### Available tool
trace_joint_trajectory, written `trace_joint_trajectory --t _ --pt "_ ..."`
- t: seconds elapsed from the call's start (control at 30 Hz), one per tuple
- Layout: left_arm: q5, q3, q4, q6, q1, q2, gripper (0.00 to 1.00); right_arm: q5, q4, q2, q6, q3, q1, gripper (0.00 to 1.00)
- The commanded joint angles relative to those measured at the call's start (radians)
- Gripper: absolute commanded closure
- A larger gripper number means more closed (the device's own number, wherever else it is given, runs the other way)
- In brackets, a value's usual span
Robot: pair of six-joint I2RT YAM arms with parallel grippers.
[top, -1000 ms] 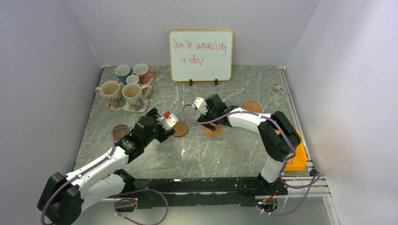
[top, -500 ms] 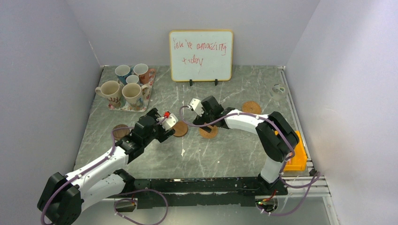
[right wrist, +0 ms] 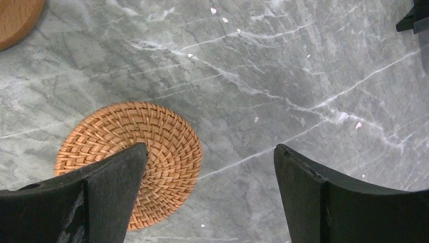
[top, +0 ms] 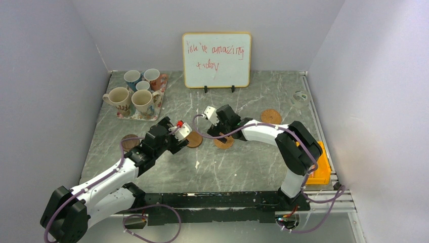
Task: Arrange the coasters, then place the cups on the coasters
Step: Move the coaster to the center of the board.
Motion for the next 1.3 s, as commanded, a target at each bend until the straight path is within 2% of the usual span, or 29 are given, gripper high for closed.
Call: trace_joint_trajectory --t 0.0,0.97,1.27 --pt "0.007 -0.007 0.042 -0.005 0.004 -0.004 0.04 0.022 0.031 -0.049 0.012 -0.014 -0.003 0.0" --pt "0.015 -0.008 0.039 -0.003 0.005 -0.003 0.04 0.026 0.032 -0.094 -0.002 -0.034 -0.035 0.0" --pt "0.016 -0.007 0.039 -0.004 0.004 -0.005 0.04 0.107 0.077 -0.12 0.073 -0.034 -0.166 0.0"
